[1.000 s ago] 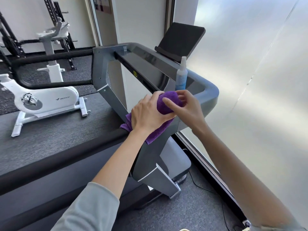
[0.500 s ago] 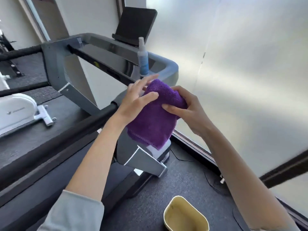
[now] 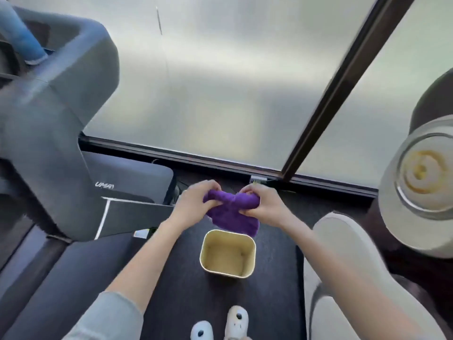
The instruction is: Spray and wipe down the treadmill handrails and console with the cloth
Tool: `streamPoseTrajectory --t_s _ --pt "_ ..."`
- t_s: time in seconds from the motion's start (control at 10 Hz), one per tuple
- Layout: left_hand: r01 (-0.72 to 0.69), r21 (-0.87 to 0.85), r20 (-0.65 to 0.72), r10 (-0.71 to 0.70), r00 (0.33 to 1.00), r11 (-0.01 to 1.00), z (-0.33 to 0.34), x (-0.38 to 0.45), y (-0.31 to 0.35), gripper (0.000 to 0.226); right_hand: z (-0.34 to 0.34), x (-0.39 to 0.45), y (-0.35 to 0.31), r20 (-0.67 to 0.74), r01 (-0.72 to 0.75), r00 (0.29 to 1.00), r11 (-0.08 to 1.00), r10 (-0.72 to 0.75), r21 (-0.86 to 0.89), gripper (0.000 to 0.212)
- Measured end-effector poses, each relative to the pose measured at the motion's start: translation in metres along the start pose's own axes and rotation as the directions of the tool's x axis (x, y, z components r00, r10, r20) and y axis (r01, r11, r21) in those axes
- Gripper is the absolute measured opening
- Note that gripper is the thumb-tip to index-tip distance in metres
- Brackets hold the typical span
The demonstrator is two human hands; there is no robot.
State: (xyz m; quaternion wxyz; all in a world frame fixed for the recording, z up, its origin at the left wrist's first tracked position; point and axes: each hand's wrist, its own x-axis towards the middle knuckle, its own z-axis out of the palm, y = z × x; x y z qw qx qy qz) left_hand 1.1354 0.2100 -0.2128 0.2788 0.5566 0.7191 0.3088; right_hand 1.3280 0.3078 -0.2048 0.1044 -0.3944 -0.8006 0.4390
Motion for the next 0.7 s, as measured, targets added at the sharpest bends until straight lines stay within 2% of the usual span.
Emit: streamPoseTrajectory --t_s 0.2,0.4,0.5,0.6,0.7 --pt "0.130 0.150 0.021 -0.134 0.991 0.980 0.130 0.021 -0.076 0.016 0.070 0.015 0.134 -0.061 -0.195 0.979 0.981 0.194 -0.010 0.026" --pt "0.156 0.279 0.129 -0.198 0.972 0.948 0.212 0.047 -0.153 0.018 0.140 0.038 0.221 -0.093 -0.386 0.917 0.922 0.387 0.026 0.035" --pt "0.092 0.410 0.238 -0.204 0.950 0.907 0.235 0.057 -0.176 0.022 0.161 0.042 0.246 -0.089 -0.448 0.889 0.894 0.448 0.023 0.038" --pt "0.116 0.503 0.276 -0.286 0.918 0.857 0.242 0.057 -0.184 0.029 0.171 0.043 0.255 0.005 -0.477 0.879 0.879 0.477 -0.019 0.037" --pt "0.058 0.568 0.308 -0.278 0.910 0.821 0.246 0.057 -0.189 0.035 0.177 0.049 0.257 -0.031 -0.495 0.868 0.869 0.495 0.007 0.036"
